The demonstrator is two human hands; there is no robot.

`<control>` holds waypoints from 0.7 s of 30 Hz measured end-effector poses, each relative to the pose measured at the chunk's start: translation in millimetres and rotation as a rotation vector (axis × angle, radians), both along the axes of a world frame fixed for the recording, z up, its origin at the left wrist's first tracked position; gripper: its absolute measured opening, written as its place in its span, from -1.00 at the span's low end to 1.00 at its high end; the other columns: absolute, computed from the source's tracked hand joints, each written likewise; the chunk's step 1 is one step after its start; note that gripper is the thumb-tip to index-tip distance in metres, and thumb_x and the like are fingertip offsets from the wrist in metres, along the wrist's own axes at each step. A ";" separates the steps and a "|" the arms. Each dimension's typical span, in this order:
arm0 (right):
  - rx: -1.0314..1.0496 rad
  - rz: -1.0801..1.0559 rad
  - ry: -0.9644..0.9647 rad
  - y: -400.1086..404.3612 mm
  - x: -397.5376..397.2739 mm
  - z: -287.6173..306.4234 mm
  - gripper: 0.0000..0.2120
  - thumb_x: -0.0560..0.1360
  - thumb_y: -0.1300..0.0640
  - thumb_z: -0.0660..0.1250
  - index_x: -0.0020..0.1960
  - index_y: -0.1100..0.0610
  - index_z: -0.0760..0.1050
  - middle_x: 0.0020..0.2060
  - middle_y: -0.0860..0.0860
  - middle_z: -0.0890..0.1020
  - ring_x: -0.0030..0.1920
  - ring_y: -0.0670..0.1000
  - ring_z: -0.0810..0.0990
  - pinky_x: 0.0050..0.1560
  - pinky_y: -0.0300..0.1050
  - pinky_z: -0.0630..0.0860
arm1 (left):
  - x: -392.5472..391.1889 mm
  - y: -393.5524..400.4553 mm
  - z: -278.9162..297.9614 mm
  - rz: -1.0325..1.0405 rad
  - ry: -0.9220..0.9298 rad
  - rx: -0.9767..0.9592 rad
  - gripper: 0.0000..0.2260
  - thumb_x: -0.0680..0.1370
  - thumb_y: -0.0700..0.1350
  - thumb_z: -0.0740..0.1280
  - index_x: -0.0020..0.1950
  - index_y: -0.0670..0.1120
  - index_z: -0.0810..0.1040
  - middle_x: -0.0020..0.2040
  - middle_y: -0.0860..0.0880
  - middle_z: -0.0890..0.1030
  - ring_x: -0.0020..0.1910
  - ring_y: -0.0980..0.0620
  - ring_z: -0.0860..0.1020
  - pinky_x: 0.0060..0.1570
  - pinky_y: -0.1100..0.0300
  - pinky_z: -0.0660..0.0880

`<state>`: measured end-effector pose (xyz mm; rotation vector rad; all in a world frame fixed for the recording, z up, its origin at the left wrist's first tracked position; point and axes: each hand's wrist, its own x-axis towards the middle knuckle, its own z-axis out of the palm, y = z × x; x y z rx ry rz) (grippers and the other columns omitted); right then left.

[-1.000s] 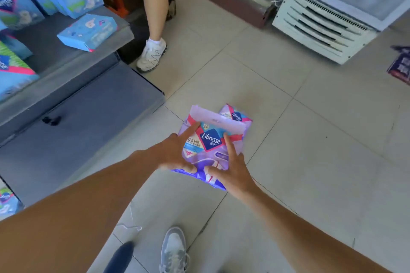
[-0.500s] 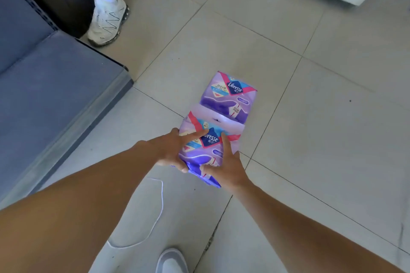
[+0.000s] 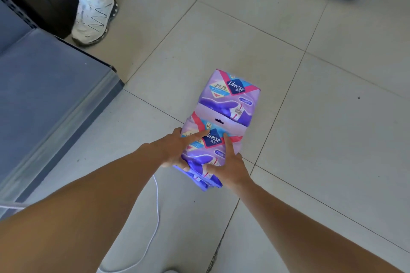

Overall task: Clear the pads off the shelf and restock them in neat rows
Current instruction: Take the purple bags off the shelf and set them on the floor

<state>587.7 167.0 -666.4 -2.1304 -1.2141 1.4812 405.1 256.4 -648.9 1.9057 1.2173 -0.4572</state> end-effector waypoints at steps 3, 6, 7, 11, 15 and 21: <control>-0.073 0.055 -0.102 1.2 5.3 19.3 -0.06 0.42 -0.09 0.46 0.55 -0.24 -0.13 0.31 0.14 0.32 0.28 0.14 0.44 0.19 -0.02 0.51 | -2.1 -1.9 22.6 -0.049 0.079 0.038 0.01 0.40 0.03 0.53 0.44 0.47 -0.23 0.53 -0.17 0.00 0.44 -0.23 0.26 0.30 0.03 0.41; -0.097 0.156 -0.254 -2.2 6.6 62.0 -0.14 0.46 -0.16 0.39 0.55 -0.22 -0.10 0.32 0.18 0.30 0.30 0.19 0.43 0.19 0.01 0.52 | -7.5 -7.8 67.3 -0.042 0.147 0.097 -0.05 0.44 0.13 0.47 0.49 0.37 -0.23 0.58 -0.17 -0.14 0.50 -0.23 0.15 0.32 0.00 0.36; -0.088 0.210 -0.297 -2.7 6.4 80.2 -0.17 0.46 -0.19 0.37 0.55 -0.20 -0.07 0.35 0.16 0.28 0.33 0.19 0.41 0.21 0.01 0.51 | -10.7 -9.9 85.9 -0.019 0.159 0.113 -0.07 0.45 0.16 0.45 0.50 0.36 -0.23 0.58 -0.16 -0.15 0.51 -0.23 0.11 0.32 -0.01 0.35; 0.035 0.481 -0.433 7.6 -5.9 168.5 -0.36 0.54 -0.15 0.24 0.55 -0.09 0.09 0.47 0.08 0.21 0.40 0.17 0.30 0.28 0.00 0.43 | -27.5 -21.0 173.4 0.030 0.244 0.208 -0.20 0.51 0.25 0.31 0.54 0.29 -0.18 0.59 -0.14 -0.16 0.54 -0.19 -0.01 0.37 -0.06 0.31; 0.244 0.680 -0.497 23.0 -39.5 265.5 -0.48 0.59 -0.10 0.16 0.51 -0.03 0.21 0.44 0.08 0.30 0.41 0.19 0.28 0.27 0.03 0.40 | -48.6 -36.4 266.9 0.091 0.357 0.276 -0.32 0.55 0.25 0.22 0.55 0.27 -0.10 0.59 -0.11 -0.14 0.55 -0.18 -0.06 0.42 -0.09 0.24; 0.536 0.905 -0.564 33.2 -105.4 398.0 -0.65 0.59 0.07 0.12 0.36 0.05 0.39 0.26 0.05 0.51 0.39 0.16 0.30 0.22 0.00 0.38 | -89.2 -66.2 395.9 0.277 0.406 0.366 -0.42 0.60 0.21 0.16 0.56 0.18 0.03 0.54 -0.07 0.14 0.49 -0.16 0.17 0.36 -0.11 0.34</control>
